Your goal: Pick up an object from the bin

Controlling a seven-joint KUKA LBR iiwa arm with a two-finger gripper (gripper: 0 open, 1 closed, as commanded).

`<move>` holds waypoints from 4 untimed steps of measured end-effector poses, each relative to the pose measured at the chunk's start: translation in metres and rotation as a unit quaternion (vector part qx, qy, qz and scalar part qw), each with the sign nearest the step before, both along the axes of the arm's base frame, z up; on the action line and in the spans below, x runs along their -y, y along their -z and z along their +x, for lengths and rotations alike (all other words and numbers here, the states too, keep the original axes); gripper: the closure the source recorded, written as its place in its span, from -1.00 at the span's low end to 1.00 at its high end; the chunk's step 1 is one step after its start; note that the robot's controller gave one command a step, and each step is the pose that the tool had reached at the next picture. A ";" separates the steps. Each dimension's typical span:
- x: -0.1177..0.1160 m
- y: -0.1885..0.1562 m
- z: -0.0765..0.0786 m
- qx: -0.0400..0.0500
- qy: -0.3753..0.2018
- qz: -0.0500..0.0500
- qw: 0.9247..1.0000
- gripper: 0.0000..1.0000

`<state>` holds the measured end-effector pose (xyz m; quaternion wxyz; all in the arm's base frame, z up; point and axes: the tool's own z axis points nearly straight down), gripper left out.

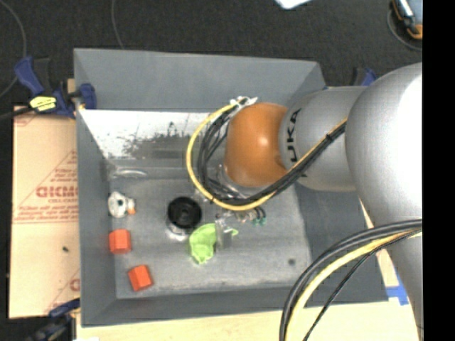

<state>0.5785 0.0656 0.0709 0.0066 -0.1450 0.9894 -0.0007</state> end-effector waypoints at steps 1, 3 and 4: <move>-0.007 -0.001 0.002 0.003 0.027 0.000 1.000 1.00; -0.008 0.000 0.010 0.007 0.024 0.001 1.000 1.00; -0.007 -0.001 0.013 0.008 0.003 0.001 1.000 1.00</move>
Offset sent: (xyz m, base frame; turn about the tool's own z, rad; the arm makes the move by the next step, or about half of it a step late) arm 0.0000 0.0000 0.0000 0.0000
